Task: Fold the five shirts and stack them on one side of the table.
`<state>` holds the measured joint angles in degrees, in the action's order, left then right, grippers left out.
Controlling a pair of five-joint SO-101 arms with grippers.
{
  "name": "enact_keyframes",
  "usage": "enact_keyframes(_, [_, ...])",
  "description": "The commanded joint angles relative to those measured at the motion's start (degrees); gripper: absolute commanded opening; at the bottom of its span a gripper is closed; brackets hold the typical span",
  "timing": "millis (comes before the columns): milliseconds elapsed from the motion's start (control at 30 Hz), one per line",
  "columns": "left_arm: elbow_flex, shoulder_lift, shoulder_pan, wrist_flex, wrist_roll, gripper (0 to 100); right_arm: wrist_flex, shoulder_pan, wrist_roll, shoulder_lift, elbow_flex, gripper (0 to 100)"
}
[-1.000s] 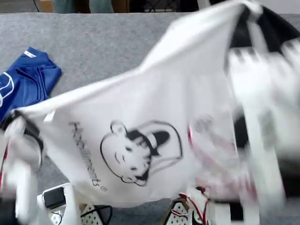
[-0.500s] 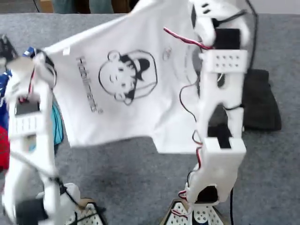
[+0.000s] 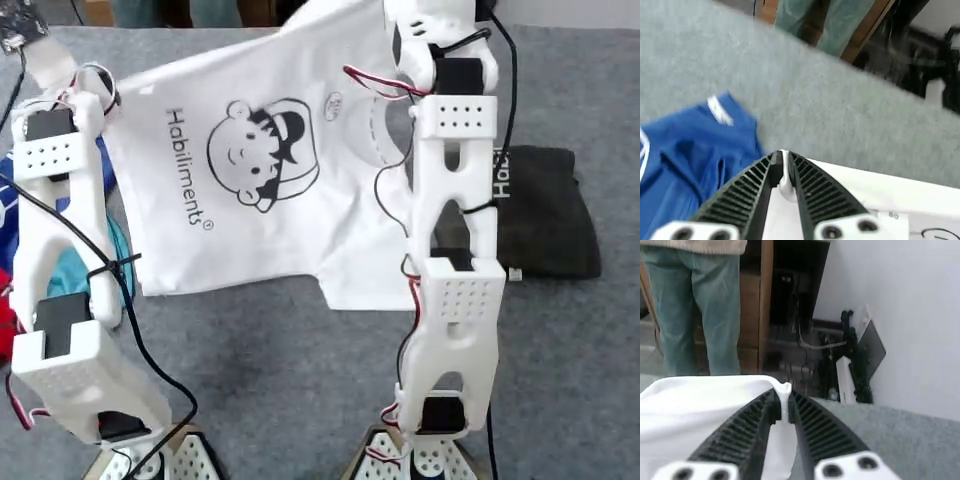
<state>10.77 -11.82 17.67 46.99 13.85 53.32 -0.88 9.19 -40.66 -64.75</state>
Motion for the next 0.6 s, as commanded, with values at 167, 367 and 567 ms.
enact_keyframes(167, [3.12,0.35,-2.95,25.67,-11.08,3,34.02,0.26,13.27,0.84,-13.93,1.3])
enact_keyframes(367, [-6.99,0.53,-2.77,26.73,-11.16,3,47.91,1.41,18.20,1.19,-16.75,1.3])
enact_keyframes(567, [-22.29,0.53,-2.07,17.85,-13.10,3,48.00,2.81,21.27,4.53,-7.25,1.3])
